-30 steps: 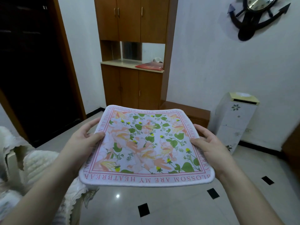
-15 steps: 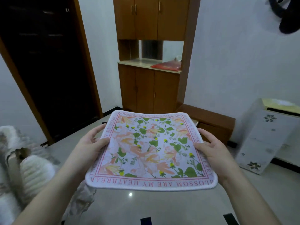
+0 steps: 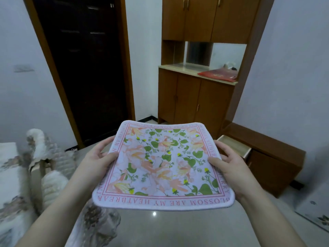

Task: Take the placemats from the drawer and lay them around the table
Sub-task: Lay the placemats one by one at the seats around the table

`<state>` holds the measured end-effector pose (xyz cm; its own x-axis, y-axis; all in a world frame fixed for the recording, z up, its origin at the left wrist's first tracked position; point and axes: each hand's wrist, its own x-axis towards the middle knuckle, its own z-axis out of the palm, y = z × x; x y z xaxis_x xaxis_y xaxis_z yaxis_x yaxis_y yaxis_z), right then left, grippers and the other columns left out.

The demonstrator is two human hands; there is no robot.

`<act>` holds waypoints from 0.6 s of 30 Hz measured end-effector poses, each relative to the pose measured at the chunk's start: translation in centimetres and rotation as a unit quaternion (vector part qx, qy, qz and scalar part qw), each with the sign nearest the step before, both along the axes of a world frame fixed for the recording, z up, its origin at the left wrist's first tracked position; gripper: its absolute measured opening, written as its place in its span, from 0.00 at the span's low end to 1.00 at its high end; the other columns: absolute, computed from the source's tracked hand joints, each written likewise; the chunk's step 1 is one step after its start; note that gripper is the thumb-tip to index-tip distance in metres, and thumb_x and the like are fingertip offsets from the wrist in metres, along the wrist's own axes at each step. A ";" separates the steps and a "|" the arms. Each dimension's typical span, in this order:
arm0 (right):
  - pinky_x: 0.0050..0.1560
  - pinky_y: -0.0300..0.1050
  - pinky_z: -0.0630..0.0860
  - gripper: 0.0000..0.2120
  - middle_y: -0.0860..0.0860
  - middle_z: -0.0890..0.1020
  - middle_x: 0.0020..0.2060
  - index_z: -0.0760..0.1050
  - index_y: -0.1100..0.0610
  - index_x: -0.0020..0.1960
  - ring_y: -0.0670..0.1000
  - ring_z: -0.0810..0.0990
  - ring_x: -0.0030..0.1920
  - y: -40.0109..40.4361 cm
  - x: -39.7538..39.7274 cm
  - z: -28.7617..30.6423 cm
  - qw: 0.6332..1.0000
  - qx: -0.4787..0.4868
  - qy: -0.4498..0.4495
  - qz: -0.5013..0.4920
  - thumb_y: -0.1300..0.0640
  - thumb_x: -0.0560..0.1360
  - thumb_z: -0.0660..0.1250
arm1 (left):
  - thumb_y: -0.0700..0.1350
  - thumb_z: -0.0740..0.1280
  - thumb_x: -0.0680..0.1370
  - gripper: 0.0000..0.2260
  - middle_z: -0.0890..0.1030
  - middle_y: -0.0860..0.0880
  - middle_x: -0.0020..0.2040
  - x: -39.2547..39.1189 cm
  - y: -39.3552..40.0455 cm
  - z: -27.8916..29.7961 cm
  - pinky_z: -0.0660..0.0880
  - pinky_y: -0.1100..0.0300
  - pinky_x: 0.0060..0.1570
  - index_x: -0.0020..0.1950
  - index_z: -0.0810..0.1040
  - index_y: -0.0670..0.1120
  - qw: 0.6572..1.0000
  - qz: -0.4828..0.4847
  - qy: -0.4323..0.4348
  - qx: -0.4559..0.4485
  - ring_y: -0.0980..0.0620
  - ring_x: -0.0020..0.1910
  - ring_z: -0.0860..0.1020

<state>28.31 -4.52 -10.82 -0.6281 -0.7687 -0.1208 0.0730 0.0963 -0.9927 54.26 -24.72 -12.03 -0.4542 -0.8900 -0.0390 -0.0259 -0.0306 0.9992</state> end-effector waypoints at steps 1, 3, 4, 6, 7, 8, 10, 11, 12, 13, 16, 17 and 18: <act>0.40 0.58 0.83 0.26 0.54 0.87 0.47 0.65 0.46 0.73 0.60 0.87 0.43 -1.5 -0.1 0.2 1.000 0.000 0.003 0.006 0.62 0.79 0.66 | 0.37 0.63 0.81 0.18 0.85 0.37 0.47 0.2 -1.4 0.0 0.83 0.42 0.40 0.68 0.74 0.54 1.000 0.005 0.001 0.001 0.38 0.40 0.85; 0.44 0.61 0.82 0.26 0.53 0.86 0.47 0.65 0.45 0.73 0.60 0.86 0.43 -4.5 -0.2 0.3 1.000 0.002 0.012 0.015 0.62 0.79 0.66 | 0.38 0.64 0.81 0.19 0.85 0.37 0.48 0.7 -4.1 0.0 0.79 0.34 0.48 0.69 0.73 0.54 1.000 0.014 -0.004 0.000 0.34 0.45 0.84; 0.44 0.61 0.83 0.26 0.52 0.86 0.48 0.65 0.45 0.73 0.60 0.87 0.43 -5.8 -0.3 0.4 1.000 0.003 0.016 0.021 0.62 0.79 0.66 | 0.38 0.64 0.81 0.19 0.85 0.37 0.48 0.9 -5.2 0.0 0.78 0.33 0.51 0.69 0.74 0.55 1.000 0.021 -0.007 -0.002 0.33 0.46 0.84; 0.37 0.55 0.84 0.27 0.51 0.87 0.47 0.64 0.46 0.73 0.59 0.87 0.43 -8.4 -0.3 0.4 0.999 0.001 0.012 0.032 0.62 0.79 0.67 | 0.37 0.65 0.81 0.19 0.85 0.38 0.48 1.0 -7.4 0.0 0.80 0.36 0.49 0.68 0.74 0.54 1.000 0.027 -0.001 -0.003 0.35 0.45 0.85; 0.34 0.52 0.83 0.27 0.51 0.87 0.48 0.64 0.46 0.74 0.59 0.87 0.43 -9.5 -0.4 0.4 0.999 -0.001 0.009 0.036 0.62 0.79 0.67 | 0.36 0.64 0.81 0.19 0.86 0.39 0.50 0.9 -8.4 0.0 0.82 0.39 0.47 0.68 0.74 0.53 1.000 0.027 0.006 -0.003 0.37 0.44 0.85; 0.32 0.50 0.83 0.28 0.50 0.87 0.47 0.64 0.46 0.74 0.58 0.87 0.43 -10.6 -0.6 0.3 0.999 0.000 0.007 0.039 0.63 0.78 0.67 | 0.35 0.64 0.81 0.19 0.86 0.41 0.51 0.7 -9.2 0.0 0.83 0.44 0.43 0.68 0.74 0.52 0.999 0.029 0.015 -0.001 0.40 0.44 0.85; 0.31 0.48 0.82 0.28 0.50 0.86 0.47 0.64 0.46 0.73 0.57 0.87 0.43 -12.6 -1.2 0.0 0.999 0.006 0.010 0.048 0.62 0.78 0.67 | 0.35 0.63 0.81 0.18 0.86 0.45 0.53 0.3 -10.7 -0.1 0.84 0.49 0.39 0.68 0.74 0.52 0.999 0.038 0.025 0.001 0.42 0.44 0.86; 0.31 0.48 0.83 0.28 0.49 0.86 0.48 0.64 0.46 0.73 0.57 0.87 0.43 -13.6 -1.6 -0.2 0.999 0.009 0.013 0.052 0.62 0.78 0.67 | 0.35 0.63 0.81 0.18 0.86 0.47 0.53 0.1 -11.3 -0.3 0.84 0.49 0.38 0.67 0.74 0.52 0.999 0.042 0.024 0.002 0.42 0.45 0.86; 0.32 0.49 0.83 0.27 0.49 0.86 0.49 0.65 0.46 0.73 0.57 0.87 0.43 -14.6 -2.1 -0.3 0.998 0.010 0.016 0.054 0.62 0.78 0.68 | 0.36 0.63 0.81 0.18 0.86 0.48 0.53 -0.1 -11.9 -0.4 0.84 0.49 0.38 0.67 0.74 0.53 0.999 0.045 0.025 0.004 0.42 0.45 0.86; 0.33 0.50 0.83 0.27 0.49 0.86 0.50 0.65 0.46 0.72 0.57 0.87 0.43 -15.6 -2.6 -0.5 0.998 0.009 0.017 0.056 0.63 0.78 0.67 | 0.36 0.63 0.81 0.18 0.86 0.49 0.53 -0.3 -12.5 -0.5 0.84 0.50 0.37 0.68 0.74 0.53 0.998 0.047 0.027 0.007 0.42 0.45 0.86; 0.34 0.51 0.83 0.26 0.50 0.85 0.52 0.66 0.46 0.72 0.58 0.87 0.43 -18.4 -4.7 -1.3 0.998 0.002 0.010 0.067 0.63 0.78 0.67 | 0.36 0.63 0.81 0.18 0.86 0.50 0.54 -1.8 -14.2 -1.0 0.84 0.51 0.36 0.68 0.74 0.53 0.998 0.062 0.024 0.008 0.44 0.44 0.86; 0.33 0.51 0.83 0.26 0.49 0.85 0.52 0.66 0.46 0.71 0.58 0.87 0.43 -19.4 -5.5 -1.6 0.997 0.000 0.008 0.072 0.64 0.78 0.67 | 0.36 0.63 0.81 0.18 0.86 0.51 0.53 -2.5 -14.8 -1.1 0.84 0.52 0.36 0.67 0.74 0.53 0.997 0.070 0.021 0.007 0.45 0.43 0.86; 0.33 0.50 0.83 0.26 0.49 0.85 0.51 0.67 0.45 0.71 0.58 0.87 0.43 -20.4 -6.4 -1.8 0.997 0.000 0.006 0.079 0.64 0.78 0.67 | 0.36 0.63 0.81 0.18 0.86 0.52 0.52 -3.3 -15.4 -1.2 0.84 0.53 0.35 0.66 0.74 0.53 0.997 0.077 0.019 0.006 0.46 0.42 0.86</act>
<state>21.93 -24.88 -12.61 -0.5015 -0.8577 -0.1135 0.0448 0.1053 -0.9934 50.98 -40.14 -13.25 -0.3132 -0.9490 -0.0362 0.0180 -0.0440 0.9989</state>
